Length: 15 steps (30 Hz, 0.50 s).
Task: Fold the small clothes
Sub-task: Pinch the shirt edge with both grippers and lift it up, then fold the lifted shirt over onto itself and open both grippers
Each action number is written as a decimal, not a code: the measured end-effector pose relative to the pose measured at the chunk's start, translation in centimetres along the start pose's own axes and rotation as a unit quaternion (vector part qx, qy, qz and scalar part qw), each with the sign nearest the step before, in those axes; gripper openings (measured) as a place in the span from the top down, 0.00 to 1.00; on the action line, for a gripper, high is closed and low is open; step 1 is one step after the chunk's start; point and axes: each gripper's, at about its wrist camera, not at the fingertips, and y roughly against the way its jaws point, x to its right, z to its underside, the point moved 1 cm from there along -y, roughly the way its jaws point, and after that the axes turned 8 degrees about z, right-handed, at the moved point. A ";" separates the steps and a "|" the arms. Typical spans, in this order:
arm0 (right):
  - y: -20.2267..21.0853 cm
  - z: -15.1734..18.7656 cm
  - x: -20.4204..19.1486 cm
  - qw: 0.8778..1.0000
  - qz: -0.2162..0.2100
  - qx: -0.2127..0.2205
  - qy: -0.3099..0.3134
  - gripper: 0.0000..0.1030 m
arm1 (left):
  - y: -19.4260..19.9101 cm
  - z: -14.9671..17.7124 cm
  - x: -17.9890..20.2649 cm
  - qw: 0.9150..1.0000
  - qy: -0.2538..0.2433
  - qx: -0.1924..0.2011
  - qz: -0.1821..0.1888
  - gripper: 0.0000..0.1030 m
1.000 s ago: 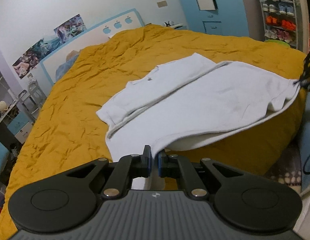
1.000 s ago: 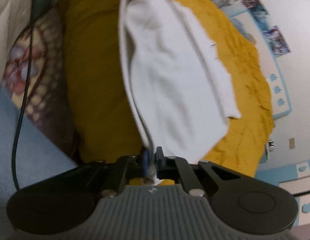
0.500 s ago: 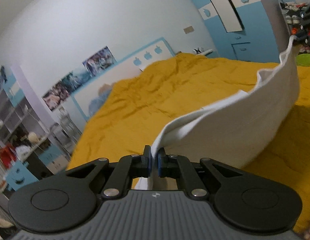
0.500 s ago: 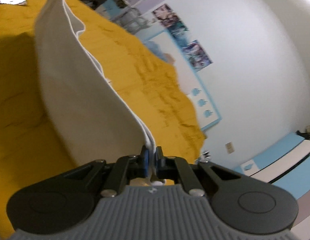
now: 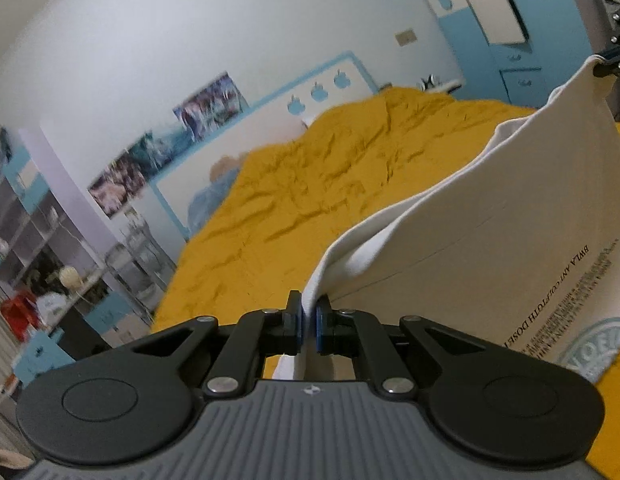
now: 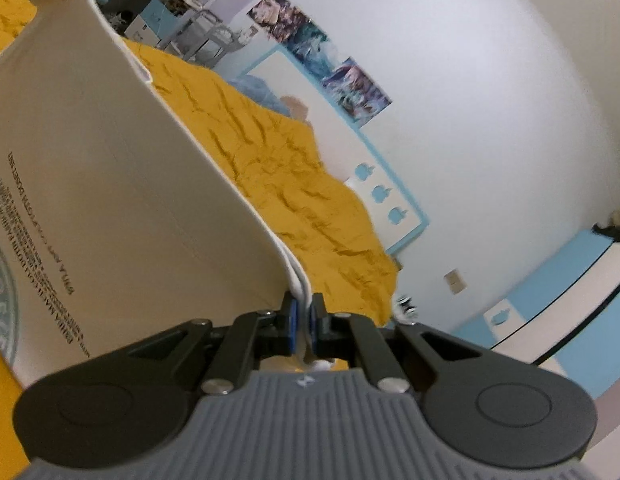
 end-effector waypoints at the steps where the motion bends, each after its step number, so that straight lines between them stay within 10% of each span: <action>1: -1.6 0.1 -0.5 1.000 -0.007 -0.006 -0.003 1.00 | -1.3 0.1 -0.2 1.000 0.004 -0.009 0.004 0.94; 15: -20.5 3.5 -11.7 0.990 -0.088 -0.104 -0.026 1.00 | -17.8 5.8 0.1 0.989 0.039 -0.129 0.057 0.93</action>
